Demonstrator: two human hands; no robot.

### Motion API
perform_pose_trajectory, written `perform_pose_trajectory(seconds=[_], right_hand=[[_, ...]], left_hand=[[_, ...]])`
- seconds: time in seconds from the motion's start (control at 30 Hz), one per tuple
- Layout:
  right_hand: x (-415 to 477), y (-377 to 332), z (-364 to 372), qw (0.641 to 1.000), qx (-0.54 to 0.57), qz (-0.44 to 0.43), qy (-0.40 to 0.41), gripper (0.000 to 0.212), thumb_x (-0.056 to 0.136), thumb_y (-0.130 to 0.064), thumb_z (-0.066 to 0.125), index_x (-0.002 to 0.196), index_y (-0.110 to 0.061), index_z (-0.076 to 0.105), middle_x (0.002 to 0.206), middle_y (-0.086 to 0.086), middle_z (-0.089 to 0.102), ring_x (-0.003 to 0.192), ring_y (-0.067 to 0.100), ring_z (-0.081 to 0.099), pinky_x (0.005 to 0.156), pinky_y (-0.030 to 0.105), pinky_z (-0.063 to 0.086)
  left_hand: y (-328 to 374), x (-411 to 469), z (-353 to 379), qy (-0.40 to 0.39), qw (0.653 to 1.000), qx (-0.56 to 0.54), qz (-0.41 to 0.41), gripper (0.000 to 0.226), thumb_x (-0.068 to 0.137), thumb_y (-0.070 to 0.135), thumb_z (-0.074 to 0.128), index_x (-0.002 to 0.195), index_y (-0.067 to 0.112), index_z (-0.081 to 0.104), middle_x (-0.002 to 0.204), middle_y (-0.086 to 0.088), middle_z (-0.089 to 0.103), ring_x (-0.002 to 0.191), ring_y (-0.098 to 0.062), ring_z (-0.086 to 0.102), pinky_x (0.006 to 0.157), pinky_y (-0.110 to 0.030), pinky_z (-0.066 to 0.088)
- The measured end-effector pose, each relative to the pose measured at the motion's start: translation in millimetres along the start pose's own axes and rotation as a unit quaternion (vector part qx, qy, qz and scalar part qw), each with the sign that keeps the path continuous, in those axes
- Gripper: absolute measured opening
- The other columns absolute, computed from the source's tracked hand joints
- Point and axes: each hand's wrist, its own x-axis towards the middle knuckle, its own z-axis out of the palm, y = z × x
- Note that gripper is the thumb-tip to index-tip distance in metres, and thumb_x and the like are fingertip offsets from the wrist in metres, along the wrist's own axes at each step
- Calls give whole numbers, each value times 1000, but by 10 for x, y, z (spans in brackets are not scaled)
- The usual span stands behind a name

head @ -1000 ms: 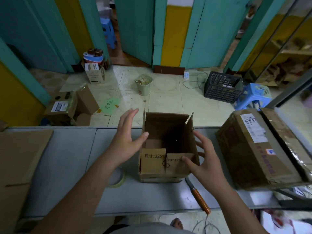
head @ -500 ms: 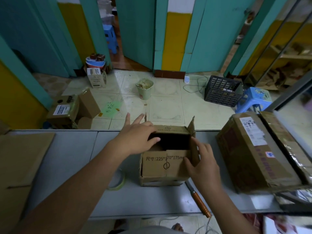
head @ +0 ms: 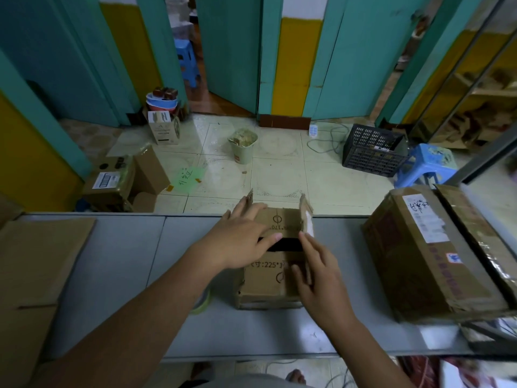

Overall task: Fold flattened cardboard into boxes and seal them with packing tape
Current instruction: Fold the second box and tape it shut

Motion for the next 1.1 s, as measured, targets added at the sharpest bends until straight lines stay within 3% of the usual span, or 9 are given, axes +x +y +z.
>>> perform_pose_trajectory(seconds=[0.1, 0.27, 0.43, 0.53, 0.6, 0.73, 0.87, 1.0, 1.1], right_hand=[[-29, -60, 56, 998, -54, -13, -35, 64, 106, -45, 50, 164, -43, 23, 164, -11, 34, 144, 16, 40, 104, 37, 38], [-96, -23, 90, 995, -65, -18, -75, 76, 97, -78, 38, 163, -50, 14, 170, -24, 15, 157, 5, 11, 113, 34, 22], [-86, -55, 91, 998, -44, 24, -42, 74, 94, -75, 49, 158, -40, 38, 164, -20, 33, 151, 5, 28, 112, 36, 30], [-20, -151, 114, 997, -61, 44, -1, 59, 93, -65, 55, 144, -38, 47, 147, -16, 49, 135, 11, 45, 101, 37, 39], [60, -222, 135, 994, -97, 47, 1, 54, 90, -57, 63, 138, -37, 47, 136, -10, 53, 126, 16, 49, 95, 39, 43], [135, -323, 201, 986, -154, 54, -32, 57, 84, -45, 73, 135, -35, 51, 132, -2, 54, 122, 24, 50, 93, 43, 45], [37, -235, 214, 990, -129, 14, -53, 60, 86, -47, 65, 144, -32, 54, 145, -5, 51, 138, 23, 46, 106, 45, 40], [-81, -2, 155, 992, -70, -24, -101, 77, 92, -59, 58, 160, -28, 39, 167, -13, 33, 158, 11, 20, 125, 39, 22], [-91, 104, 104, 989, -35, -33, -143, 81, 95, -62, 57, 164, -28, 30, 172, -16, 19, 160, 5, 5, 129, 42, 19]], left_hand=[[4, 11, 108, 45, 994, -102, -1, 59, 107, 69, 25, 158, 45, 39, 170, 30, -12, 162, -17, -18, 129, -64, 13], [32, 49, 324, 133, 954, -268, -6, 65, 109, 64, 34, 166, 48, 8, 171, 31, -20, 163, -7, -5, 130, -59, 18], [5, 120, 405, 148, 904, -402, -13, 61, 112, 49, 41, 167, 44, 15, 173, 30, -8, 158, 8, -4, 133, -44, 12], [-69, 117, 392, 148, 884, -444, -4, 53, 113, 43, 44, 163, 49, 26, 171, 34, 1, 148, 23, 3, 128, -29, 13], [-89, 95, 394, 142, 881, -452, -3, 52, 113, 42, 45, 163, 47, 29, 172, 33, 2, 150, 21, 6, 124, -24, 14], [-49, 56, 440, 134, 891, -434, 0, 56, 113, 39, 46, 167, 38, 27, 174, 26, 4, 158, 8, 2, 133, -35, 10], [4, 15, 633, 93, 948, -305, -2, 65, 110, 57, 34, 168, 44, 8, 175, 23, 1, 158, 4, -13, 132, -43, -6], [-33, 7, 860, 90, 986, -137, -7, 67, 112, 55, 25, 171, 33, 0, 177, 19, -6, 158, 3, -20, 132, -49, -10], [-22, 12, 965, 101, 993, -51, -20, 68, 112, 54, 27, 171, 30, 5, 176, 19, -10, 159, -1, -21, 132, -52, -5]])
